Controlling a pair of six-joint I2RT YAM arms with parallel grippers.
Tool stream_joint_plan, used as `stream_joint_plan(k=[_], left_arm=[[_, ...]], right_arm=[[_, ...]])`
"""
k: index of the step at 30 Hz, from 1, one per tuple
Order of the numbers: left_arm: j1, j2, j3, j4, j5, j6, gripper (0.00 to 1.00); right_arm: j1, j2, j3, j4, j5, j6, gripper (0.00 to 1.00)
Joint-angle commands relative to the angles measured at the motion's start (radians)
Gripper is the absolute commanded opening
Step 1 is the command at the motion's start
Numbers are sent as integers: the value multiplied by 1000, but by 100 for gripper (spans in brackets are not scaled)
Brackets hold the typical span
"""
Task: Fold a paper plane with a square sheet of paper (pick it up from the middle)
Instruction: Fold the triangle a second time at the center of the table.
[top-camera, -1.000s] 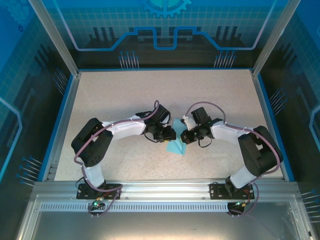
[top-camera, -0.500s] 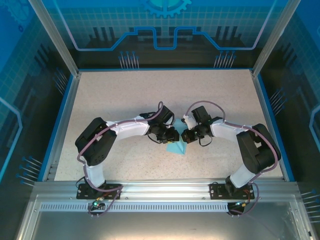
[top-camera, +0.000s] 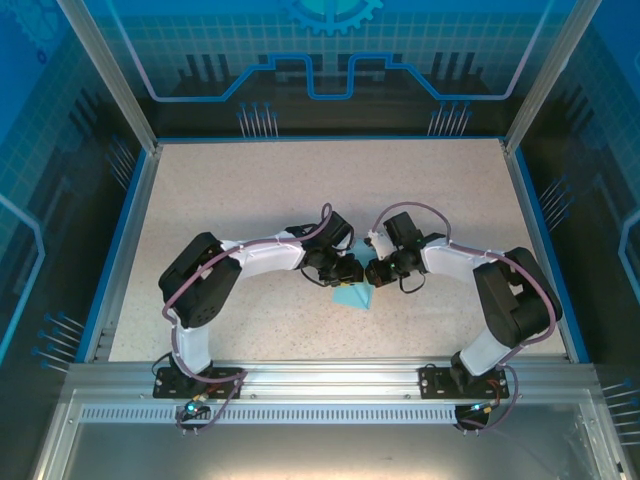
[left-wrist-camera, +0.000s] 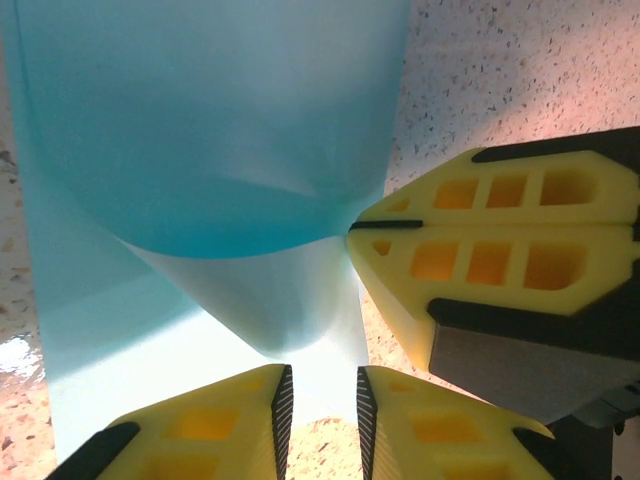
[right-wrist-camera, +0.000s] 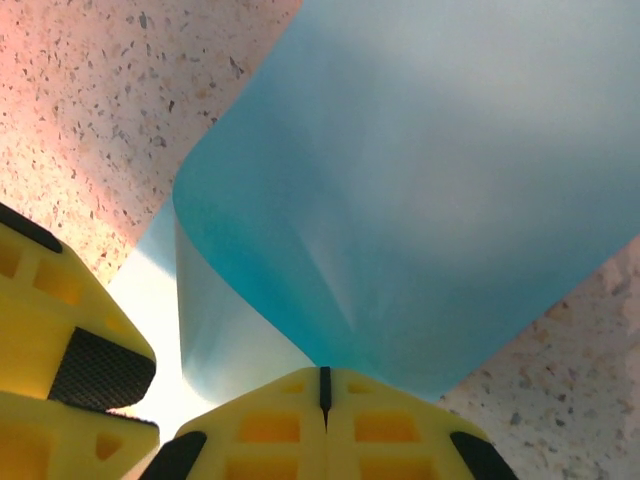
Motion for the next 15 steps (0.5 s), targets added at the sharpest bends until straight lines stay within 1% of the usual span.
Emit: stream_joint_plan(k=[1,9,15], left_arm=[[-10,27,27,6,23,-13,28],[-10,36,25,17,23,-15,28],[-11,44,28,20,26,-17,28]], right_arm=[[-22,-33,31,-42,-7,13,0],[-28,15,59,-55,0,-9,0],[-30,68,67,-58,-20,-12,1]])
